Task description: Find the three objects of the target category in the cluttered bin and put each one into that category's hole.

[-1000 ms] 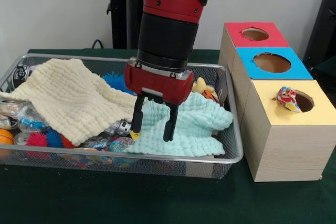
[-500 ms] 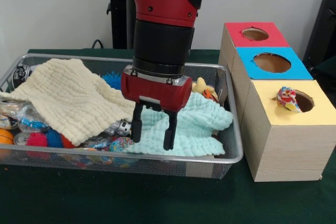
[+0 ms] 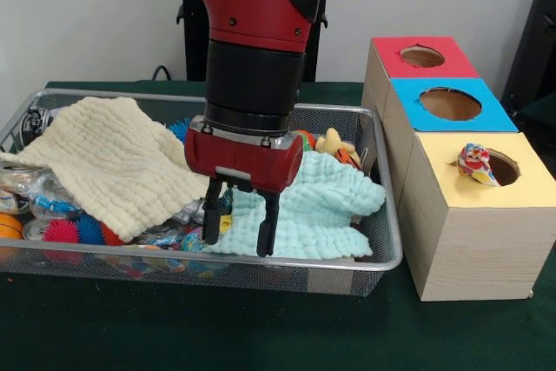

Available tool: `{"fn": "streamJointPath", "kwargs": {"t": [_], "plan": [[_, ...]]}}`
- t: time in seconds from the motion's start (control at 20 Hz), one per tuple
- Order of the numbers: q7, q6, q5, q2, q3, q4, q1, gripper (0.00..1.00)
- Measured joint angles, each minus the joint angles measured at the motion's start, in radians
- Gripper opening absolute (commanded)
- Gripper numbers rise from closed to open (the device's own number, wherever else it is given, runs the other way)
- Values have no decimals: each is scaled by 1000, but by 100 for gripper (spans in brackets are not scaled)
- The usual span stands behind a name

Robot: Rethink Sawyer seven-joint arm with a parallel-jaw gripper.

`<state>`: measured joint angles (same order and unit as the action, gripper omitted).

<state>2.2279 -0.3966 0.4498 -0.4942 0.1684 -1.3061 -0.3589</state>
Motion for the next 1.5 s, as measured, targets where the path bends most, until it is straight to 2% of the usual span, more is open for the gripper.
{"fn": "streamJointPath", "kwargs": {"t": [0.35, 0.75, 1.15, 1.5], "plan": [[-4, -14, 31, 15, 37, 0, -40, 100], [-33, -77, 42, 20, 111, -4, -106, 100], [-136, -171, 42, 35, 226, -12, -199, 100], [-199, -214, 42, 46, 251, -22, -215, 100]]}}
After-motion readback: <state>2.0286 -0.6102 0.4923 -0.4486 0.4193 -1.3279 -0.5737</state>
